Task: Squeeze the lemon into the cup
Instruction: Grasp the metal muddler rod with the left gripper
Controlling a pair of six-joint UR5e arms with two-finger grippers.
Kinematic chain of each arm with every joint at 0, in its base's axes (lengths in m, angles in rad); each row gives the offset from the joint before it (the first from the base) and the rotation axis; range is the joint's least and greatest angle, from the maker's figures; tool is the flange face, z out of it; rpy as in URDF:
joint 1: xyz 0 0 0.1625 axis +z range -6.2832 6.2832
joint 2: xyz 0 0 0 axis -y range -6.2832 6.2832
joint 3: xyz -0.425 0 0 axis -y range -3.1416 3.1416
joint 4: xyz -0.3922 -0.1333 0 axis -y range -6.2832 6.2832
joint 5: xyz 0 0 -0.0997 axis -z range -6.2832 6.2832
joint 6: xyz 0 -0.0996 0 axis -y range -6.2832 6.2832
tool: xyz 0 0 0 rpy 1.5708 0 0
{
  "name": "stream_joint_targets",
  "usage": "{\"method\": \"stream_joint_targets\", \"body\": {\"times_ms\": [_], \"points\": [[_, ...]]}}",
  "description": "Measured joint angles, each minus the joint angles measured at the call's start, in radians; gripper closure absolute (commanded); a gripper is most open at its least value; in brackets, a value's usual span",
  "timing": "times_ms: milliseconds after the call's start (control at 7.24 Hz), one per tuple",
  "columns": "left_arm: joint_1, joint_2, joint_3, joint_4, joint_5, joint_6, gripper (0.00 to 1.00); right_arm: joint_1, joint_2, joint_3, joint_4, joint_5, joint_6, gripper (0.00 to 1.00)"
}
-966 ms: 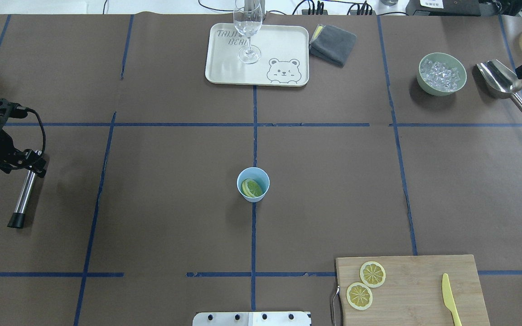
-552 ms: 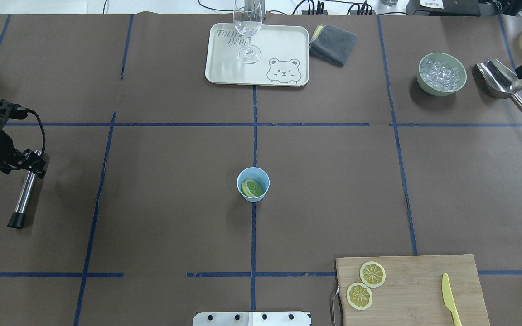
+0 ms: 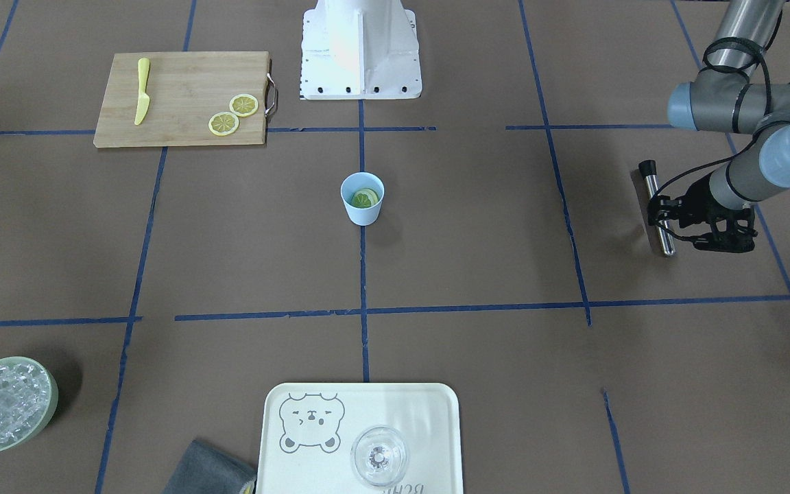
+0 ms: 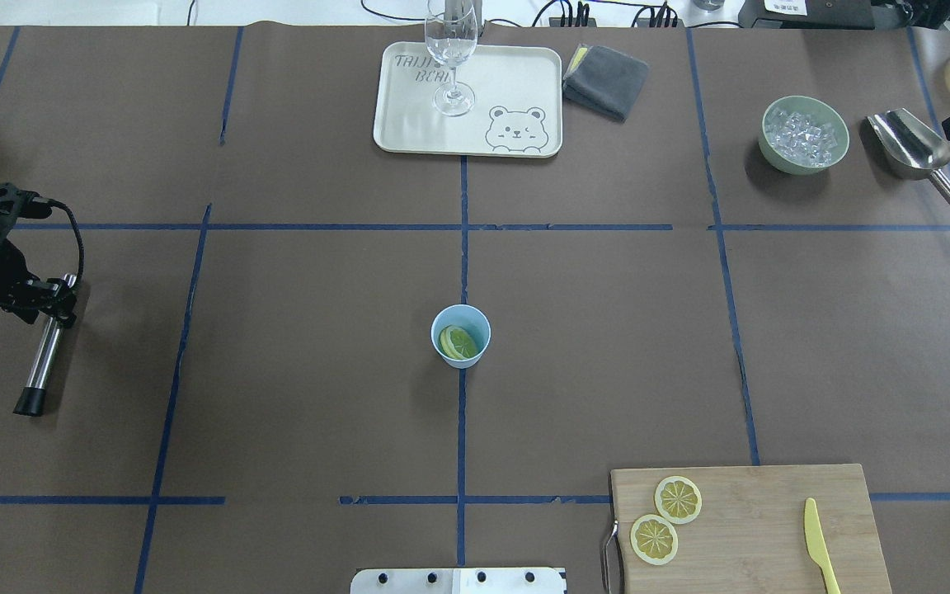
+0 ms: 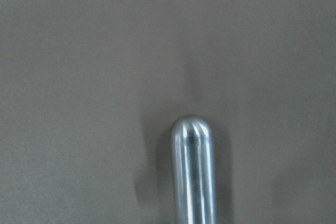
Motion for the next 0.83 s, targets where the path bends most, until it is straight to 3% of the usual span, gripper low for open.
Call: {"method": "stream_joint_targets", "body": {"times_ms": [138, 276, 414, 828], "points": [[0.001, 0.0, -0.001, 0.0, 0.0, -0.001, 0.49, 0.006, 0.0, 0.0, 0.0, 0.004, 0.0, 0.0], [0.001, 0.0, -0.002, 0.0, 0.0, -0.002, 0.68, 0.01, 0.0, 0.0, 0.0, 0.008, 0.0, 0.0], [0.002, 0.0, -0.003, 0.0, 0.0, -0.003, 0.96, 0.012, -0.001, 0.001, 0.0, 0.012, 0.0, 0.0], [0.0, 0.003, -0.021, 0.0, 0.001, -0.003, 1.0, 0.02, -0.003, 0.003, 0.0, 0.013, 0.0, 0.0]]}}
